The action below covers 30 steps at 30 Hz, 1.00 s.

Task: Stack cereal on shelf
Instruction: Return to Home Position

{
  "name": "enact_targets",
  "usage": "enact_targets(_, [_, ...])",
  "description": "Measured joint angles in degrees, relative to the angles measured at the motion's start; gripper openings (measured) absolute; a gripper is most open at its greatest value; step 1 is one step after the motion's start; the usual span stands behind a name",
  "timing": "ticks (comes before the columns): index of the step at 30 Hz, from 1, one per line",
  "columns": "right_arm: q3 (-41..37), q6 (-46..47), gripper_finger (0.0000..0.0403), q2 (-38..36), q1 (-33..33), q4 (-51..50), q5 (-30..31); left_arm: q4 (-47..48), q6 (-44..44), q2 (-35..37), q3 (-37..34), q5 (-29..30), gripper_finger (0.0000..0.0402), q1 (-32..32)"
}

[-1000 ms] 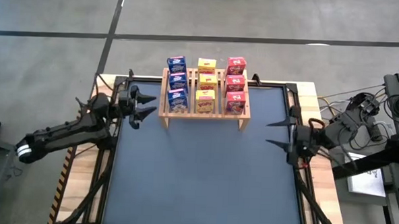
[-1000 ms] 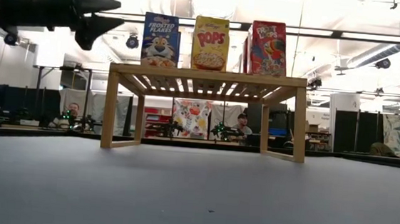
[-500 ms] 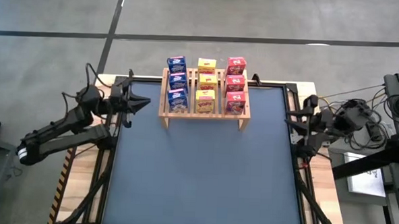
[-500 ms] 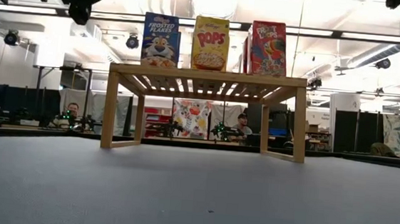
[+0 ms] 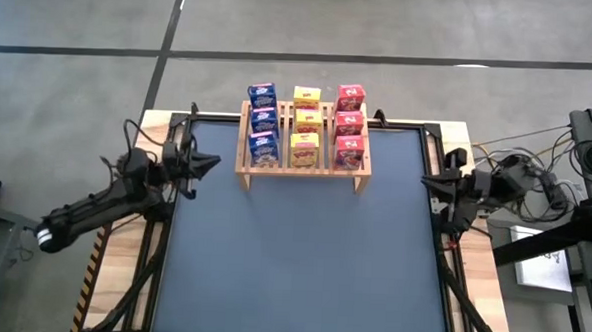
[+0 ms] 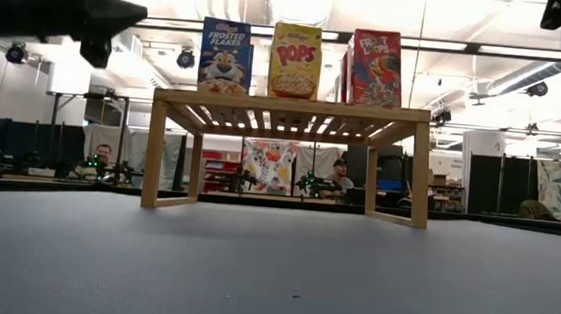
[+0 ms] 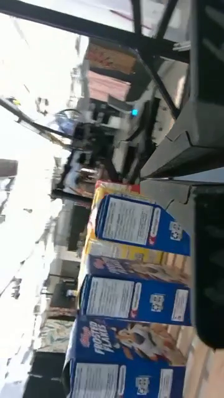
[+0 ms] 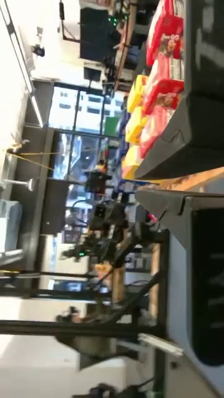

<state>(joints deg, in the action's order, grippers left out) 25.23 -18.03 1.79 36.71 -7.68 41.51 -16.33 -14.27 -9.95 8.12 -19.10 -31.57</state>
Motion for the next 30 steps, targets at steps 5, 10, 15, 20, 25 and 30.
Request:
enact_targets(5, [-3.01,-1.73,0.0018,0.41,0.0,2.81,-2.04,-9.28,-3.01,2.03,-7.26,0.29,0.0,0.0])
enact_targets(10, [-7.9,-1.76,0.0018,-1.5,0.0,5.96,-1.62,-6.02,-3.33,2.25,-7.32,0.14,0.0,0.39])
enact_targets(15, [-13.0,-2.57,0.0017,-1.41,0.0,11.04,0.33,-6.31,-2.41,2.38,-7.5,-1.7,0.0,0.63])
enact_targets(20, [-16.7,-2.25,0.0017,-1.43,0.0,14.46,1.13,-8.83,-1.23,2.4,-7.5,-4.41,0.0,0.63])
enact_targets(25, [-19.47,0.84,0.0017,-1.43,0.0,16.17,1.13,-10.65,-1.25,2.63,-7.27,-4.08,0.0,0.63])
enact_targets(30, [-22.33,3.65,0.0017,-1.38,0.0,17.09,1.15,-8.97,-1.26,2.03,-7.52,-3.89,0.0,0.63])
